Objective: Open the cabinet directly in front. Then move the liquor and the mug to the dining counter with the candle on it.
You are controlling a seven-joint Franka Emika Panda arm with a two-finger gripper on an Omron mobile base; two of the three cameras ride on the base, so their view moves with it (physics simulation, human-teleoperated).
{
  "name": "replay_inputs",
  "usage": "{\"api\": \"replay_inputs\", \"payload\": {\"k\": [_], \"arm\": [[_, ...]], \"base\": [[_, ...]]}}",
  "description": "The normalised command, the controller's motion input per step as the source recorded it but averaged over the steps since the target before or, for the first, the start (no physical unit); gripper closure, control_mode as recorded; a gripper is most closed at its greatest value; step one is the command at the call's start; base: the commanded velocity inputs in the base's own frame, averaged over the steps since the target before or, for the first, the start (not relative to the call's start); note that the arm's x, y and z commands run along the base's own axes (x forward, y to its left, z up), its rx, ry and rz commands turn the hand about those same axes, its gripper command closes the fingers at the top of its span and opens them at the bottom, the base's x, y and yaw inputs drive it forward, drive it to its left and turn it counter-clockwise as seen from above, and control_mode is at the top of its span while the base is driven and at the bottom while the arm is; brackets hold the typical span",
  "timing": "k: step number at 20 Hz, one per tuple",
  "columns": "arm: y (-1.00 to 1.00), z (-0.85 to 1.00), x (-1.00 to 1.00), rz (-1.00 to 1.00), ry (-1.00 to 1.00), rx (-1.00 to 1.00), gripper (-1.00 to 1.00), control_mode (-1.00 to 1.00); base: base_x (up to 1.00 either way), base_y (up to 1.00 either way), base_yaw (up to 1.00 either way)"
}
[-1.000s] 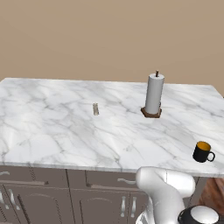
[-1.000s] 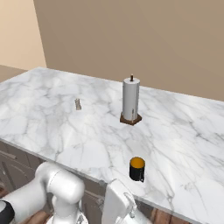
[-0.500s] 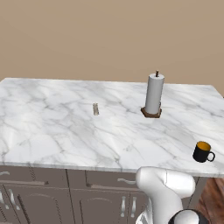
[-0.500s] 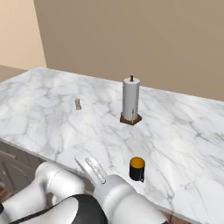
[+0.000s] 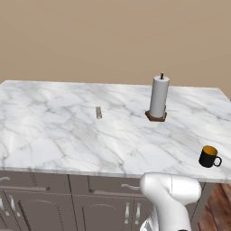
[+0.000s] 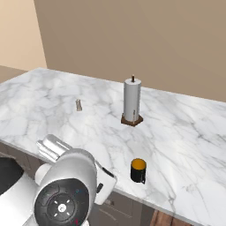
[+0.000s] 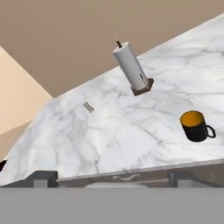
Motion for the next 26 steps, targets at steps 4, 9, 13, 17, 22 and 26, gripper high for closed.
{"api": "replay_inputs", "payload": {"k": [4, 9, 13, 17, 22, 26], "arm": [[0.00, 0.28, 0.00, -0.11, -0.04, -0.38, -1.00, -1.00], [0.00, 0.30, 0.00, -0.03, 0.00, -0.17, -1.00, -1.00], [0.00, 0.18, 0.02, 0.00, 0.01, -0.01, -1.00, -1.00], [0.04, 0.01, 0.19, 0.00, 0.05, 0.00, -1.00, -1.00], [0.19, 0.00, 0.40, 0.00, 0.15, 0.00, -1.00, -1.00], [0.28, 0.00, 0.40, 0.00, 0.17, -0.04, -1.00, -1.00]], "base": [[0.00, 0.00, 0.00], [0.00, 0.00, 0.00], [0.00, 0.00, 0.00], [0.00, 0.00, 0.00], [0.00, 0.00, 0.00], [0.00, 0.00, 0.00]]}}
